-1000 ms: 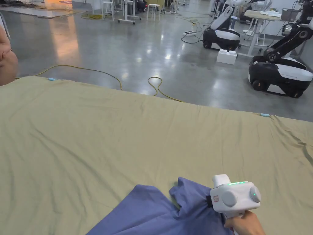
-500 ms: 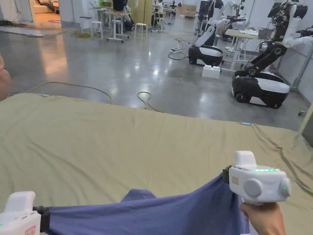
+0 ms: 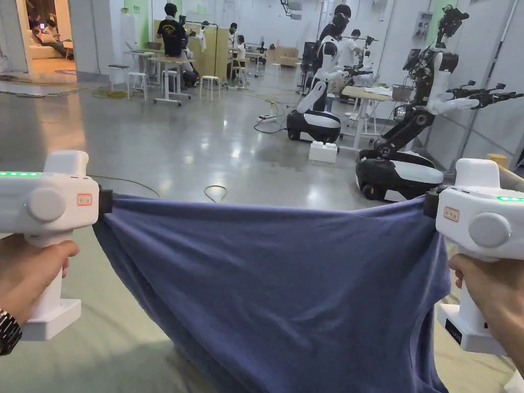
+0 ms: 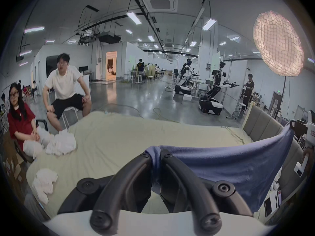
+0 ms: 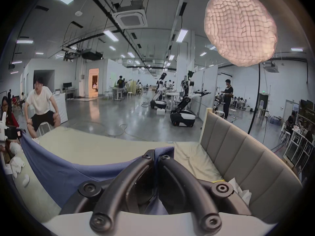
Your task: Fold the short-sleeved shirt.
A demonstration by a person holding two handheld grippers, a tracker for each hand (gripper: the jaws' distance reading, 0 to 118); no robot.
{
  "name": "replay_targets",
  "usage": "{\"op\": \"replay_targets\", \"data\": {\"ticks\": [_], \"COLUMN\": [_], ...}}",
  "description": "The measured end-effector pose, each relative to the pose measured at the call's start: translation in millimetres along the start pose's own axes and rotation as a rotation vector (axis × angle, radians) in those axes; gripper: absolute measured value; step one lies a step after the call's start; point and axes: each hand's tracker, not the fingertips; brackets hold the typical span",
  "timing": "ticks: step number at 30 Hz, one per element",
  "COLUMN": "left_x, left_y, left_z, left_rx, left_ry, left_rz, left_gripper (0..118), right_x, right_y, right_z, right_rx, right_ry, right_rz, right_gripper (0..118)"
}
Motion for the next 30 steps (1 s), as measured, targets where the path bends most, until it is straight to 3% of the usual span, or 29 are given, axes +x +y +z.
{"op": "replay_targets", "data": {"ticks": [19,25,30], "left_x": [19.7,22.5,24.8], "left_y": [160.9,160.7,113.7], "left_z": [-30.4,-40.5,-55.2], "left_rx": [0.156,0.168,0.13], "left_ry": [0.029,0.032,0.037], "left_rz": [-0.066,-0.058,-0.097], "left_gripper": [9,9,9], "right_x": [-3.2,-7.8,-10.6], "right_y": [137.0,145.5,102.2], "right_z": [-40.9,-38.4,-35.9], "right_rx": [0.161,0.19,0.155], "right_ry": [-0.049,-0.06,-0.053], "right_rz": [0.009,0.029,0.042], "right_gripper": [3,3,3]}}
